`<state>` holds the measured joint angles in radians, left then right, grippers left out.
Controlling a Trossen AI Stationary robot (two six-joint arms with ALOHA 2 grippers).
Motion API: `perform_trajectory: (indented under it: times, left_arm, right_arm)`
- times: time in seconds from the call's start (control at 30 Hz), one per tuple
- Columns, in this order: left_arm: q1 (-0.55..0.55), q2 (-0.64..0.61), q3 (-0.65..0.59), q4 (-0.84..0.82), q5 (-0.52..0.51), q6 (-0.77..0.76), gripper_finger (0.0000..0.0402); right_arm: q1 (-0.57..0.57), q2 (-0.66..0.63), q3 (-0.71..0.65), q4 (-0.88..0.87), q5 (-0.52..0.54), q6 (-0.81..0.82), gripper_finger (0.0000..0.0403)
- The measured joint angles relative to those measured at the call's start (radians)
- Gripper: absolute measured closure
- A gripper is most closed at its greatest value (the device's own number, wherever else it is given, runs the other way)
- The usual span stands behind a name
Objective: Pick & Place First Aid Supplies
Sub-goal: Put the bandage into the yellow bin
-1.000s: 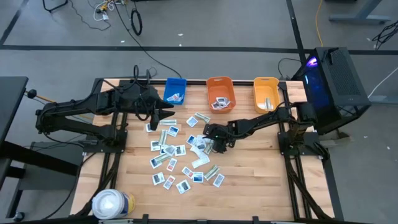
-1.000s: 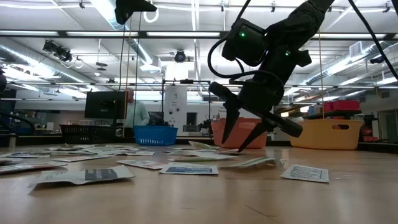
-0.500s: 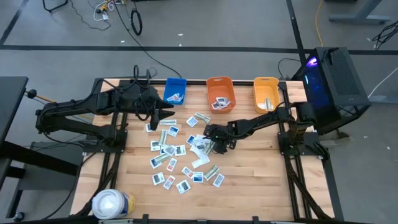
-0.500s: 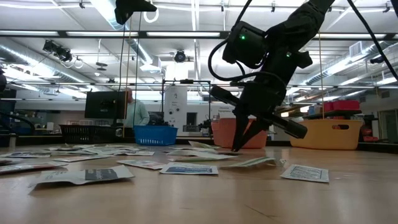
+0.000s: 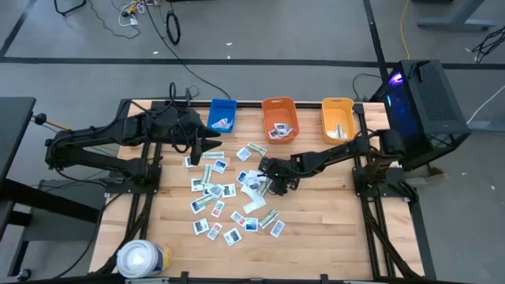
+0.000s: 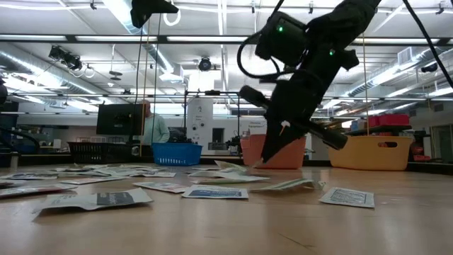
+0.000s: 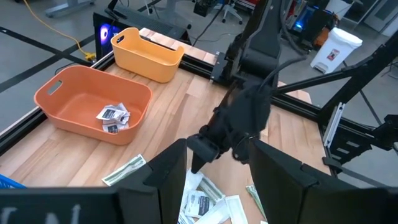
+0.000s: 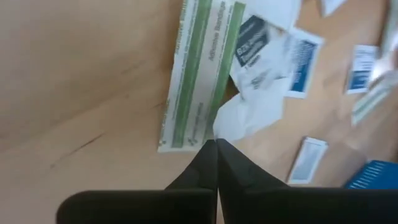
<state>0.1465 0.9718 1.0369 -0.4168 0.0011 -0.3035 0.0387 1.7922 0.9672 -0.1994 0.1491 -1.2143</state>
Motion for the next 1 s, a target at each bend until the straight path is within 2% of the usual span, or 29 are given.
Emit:
perform_trajectory:
  times: [0.33, 0.6, 1.0]
  left_arm:
    - [0.000, 0.000, 0.000, 0.000, -0.004, 0.000, 0.0225]
    - [0.000, 0.000, 0.000, 0.001, -0.004, 0.001, 0.0225]
    - [0.000, 0.000, 0.000, 0.002, -0.008, 0.002, 0.0225]
  right_arm:
    - [0.005, -0.106, 0.000, 0.002, 0.000, 0.184, 0.0403]
    - [0.004, -0.138, 0.000, 0.009, 0.039, 0.418, 0.0403]
    - [0.004, -0.147, 0.000, 0.058, 0.045, 0.891, 0.0403]
